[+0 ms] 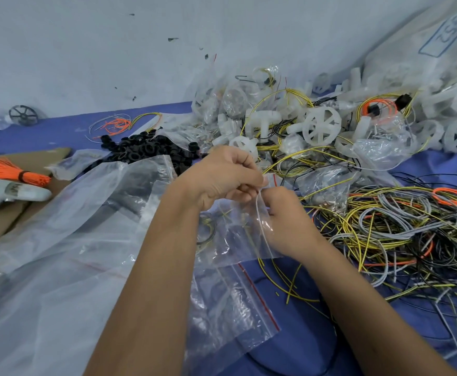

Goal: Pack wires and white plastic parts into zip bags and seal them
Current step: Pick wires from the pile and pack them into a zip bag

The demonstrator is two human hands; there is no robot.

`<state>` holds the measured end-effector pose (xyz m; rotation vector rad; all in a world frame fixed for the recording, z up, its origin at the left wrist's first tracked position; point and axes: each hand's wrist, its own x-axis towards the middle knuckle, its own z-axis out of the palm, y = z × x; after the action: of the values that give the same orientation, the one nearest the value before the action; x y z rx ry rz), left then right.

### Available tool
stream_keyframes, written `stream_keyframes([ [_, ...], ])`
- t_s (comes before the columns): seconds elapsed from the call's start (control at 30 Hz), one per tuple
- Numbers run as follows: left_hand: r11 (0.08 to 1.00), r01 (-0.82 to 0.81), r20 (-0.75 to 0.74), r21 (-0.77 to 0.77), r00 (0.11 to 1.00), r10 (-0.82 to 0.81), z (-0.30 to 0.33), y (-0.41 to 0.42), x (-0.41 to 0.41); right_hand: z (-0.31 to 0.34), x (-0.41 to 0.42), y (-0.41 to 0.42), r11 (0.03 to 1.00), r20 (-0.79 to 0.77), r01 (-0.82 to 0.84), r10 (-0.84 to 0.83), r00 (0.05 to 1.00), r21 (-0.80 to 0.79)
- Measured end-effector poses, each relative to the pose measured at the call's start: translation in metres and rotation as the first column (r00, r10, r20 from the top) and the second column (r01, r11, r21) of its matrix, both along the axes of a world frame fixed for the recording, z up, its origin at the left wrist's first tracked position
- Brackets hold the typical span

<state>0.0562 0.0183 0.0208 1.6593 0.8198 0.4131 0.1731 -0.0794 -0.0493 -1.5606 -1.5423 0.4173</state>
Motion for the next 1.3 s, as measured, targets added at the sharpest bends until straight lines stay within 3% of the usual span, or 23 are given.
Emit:
stream_keyframes([
  [0.13,0.993,-0.105,-0.042,-0.055,0.994,0.103,-0.032,0.003,0.01,0.002,0.006,-0.001,0.951,0.022,0.293,-0.297,0.955,0.101],
  [0.23,0.971,-0.237,-0.11,-0.024,0.966,0.233,-0.058,0.005,0.018,0.001,0.014,-0.001,0.897,-0.228,0.441,-0.422,0.877,0.037],
  [0.3,0.954,-0.298,-0.11,0.046,0.947,0.301,-0.067,0.007,0.022,0.003,0.015,-0.002,0.875,-0.267,0.483,-0.457,0.848,0.038],
  [0.4,0.903,-0.363,-0.108,0.231,0.913,0.394,-0.071,0.007,0.027,0.008,0.009,-0.002,0.847,-0.166,0.513,-0.491,0.855,0.137],
  [0.5,0.802,-0.413,-0.065,0.432,0.873,0.484,-0.072,0.002,0.032,0.018,0.004,0.008,0.845,-0.024,0.477,-0.486,0.873,0.24],
  [0.57,0.743,-0.402,-0.054,0.534,0.861,0.505,-0.072,-0.002,0.036,0.026,0.008,0.026,0.877,0.121,0.434,-0.463,0.878,0.207],
  [0.7,0.725,-0.186,-0.138,0.664,0.922,0.363,-0.071,-0.012,0.04,0.034,0.022,0.068,0.938,0.254,0.332,-0.346,0.903,0.099],
  [0.83,0.695,-0.098,-0.193,0.712,0.925,0.329,-0.077,-0.009,0.039,0.034,0.04,0.095,0.967,0.428,0.214,-0.137,0.893,-0.136],
  [0.9,0.685,-0.073,-0.204,0.725,0.927,0.315,-0.077,-0.007,0.038,0.034,0.045,0.101,0.968,0.449,0.183,-0.087,0.889,-0.174],
  [1.1,0.671,-0.069,-0.238,0.738,0.904,0.354,-0.076,-0.004,0.036,0.029,0.048,0.095,0.97,0.344,0.219,-0.17,0.923,-0.107],
  [1.2,0.659,-0.098,-0.254,0.746,0.873,0.417,-0.076,-0.002,0.034,0.028,0.057,0.09,0.963,0.451,0.264,-0.213,0.867,-0.053],
  [1.3,0.651,-0.118,-0.279,0.75,0.836,0.472,-0.076,-0.002,0.034,0.027,0.059,0.084,0.95,0.563,0.287,-0.172,0.808,-0.122],
])
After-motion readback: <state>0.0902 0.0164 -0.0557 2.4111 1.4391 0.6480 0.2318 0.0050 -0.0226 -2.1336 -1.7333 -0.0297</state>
